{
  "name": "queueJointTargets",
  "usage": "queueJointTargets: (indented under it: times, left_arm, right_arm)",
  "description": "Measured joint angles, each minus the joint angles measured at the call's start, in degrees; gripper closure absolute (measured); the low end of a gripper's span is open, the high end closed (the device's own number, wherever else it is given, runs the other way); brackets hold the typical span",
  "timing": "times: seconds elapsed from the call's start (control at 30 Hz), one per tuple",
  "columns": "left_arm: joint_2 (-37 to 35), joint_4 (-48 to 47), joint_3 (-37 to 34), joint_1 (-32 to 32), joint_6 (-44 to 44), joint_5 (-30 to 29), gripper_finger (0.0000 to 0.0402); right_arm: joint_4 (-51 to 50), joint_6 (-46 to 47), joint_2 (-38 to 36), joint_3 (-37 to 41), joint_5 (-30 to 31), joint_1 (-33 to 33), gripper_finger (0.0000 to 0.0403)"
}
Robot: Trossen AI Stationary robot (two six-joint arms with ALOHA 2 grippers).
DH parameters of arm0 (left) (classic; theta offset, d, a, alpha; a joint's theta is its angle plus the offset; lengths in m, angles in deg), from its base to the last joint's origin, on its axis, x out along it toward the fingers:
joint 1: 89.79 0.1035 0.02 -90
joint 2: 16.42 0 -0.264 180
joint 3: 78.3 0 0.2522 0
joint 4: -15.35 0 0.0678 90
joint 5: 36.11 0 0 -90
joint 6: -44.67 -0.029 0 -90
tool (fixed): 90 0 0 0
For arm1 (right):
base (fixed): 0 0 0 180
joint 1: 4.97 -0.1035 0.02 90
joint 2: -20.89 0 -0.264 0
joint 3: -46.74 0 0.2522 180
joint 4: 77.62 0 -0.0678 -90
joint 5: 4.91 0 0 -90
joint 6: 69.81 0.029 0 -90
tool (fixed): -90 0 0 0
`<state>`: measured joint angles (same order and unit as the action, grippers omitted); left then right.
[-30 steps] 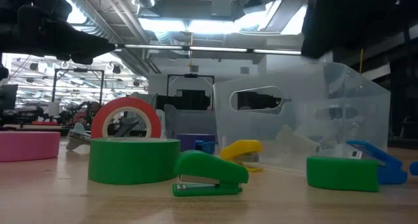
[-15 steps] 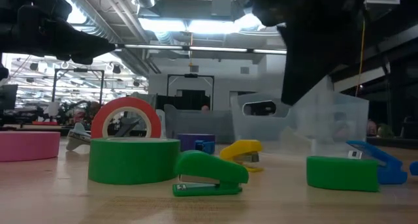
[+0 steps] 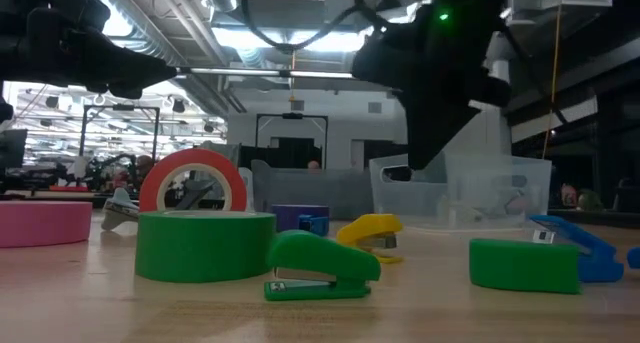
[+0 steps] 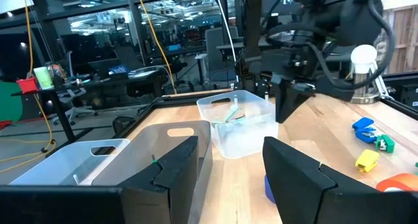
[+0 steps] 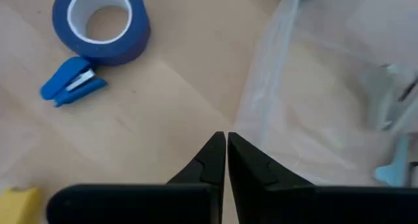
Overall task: Pick and place Stapler, Stapler remover, tape
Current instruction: Adjust the bottom transparent bin, then put the blue stapler into the black bin
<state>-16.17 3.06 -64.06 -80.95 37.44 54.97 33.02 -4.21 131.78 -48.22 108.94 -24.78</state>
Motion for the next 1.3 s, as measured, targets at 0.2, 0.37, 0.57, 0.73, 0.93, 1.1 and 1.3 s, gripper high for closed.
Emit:
queueJointTargets:
  times: [0.2, 0.37, 0.57, 0.73, 0.93, 1.1, 1.3]
  left_arm:
    - [0.0, 0.0, -0.01, -0.01, 0.0, 0.0, 0.0233]
    - [0.0, 0.0, -0.01, -0.01, 0.0, 0.0, 0.0233]
    - [0.0, 0.0, 0.0, -0.01, 0.0, 0.0, 0.0233]
    - [0.0, 0.0, 0.01, -0.01, 0.0, 0.0, 0.0233]
    - [0.0, -0.02, -0.01, -0.02, 0.0, 0.0, 0.0233]
    - [0.0, 0.0, -0.01, 0.0, 0.0, 0.0, 0.0233]
    - [0.0, 0.0, 0.0, -0.01, 0.0, 0.0, 0.0233]
  right_arm:
    - [-4.16, 1.71, -0.16, -5.56, -3.97, -0.97, 0.0381]
    - [-9.84, 7.56, -0.24, -11.49, -4.26, -5.06, 0.0381]
    - [-11.83, 14.2, -0.28, -13.17, -4.62, -11.8, 0.0381]
    - [-14.04, 23.6, 0.12, -13.15, -4.62, -16.65, 0.0381]
    - [-15.63, 33.57, 0.13, -12.52, -5.97, -21.13, 0.0381]
    - [-14.41, 37.74, 0.13, -8.81, -8.35, -23.41, 0.0381]
    - [-10.47, 37.62, 0.13, -3.36, -9.53, -26.12, 0.0381]
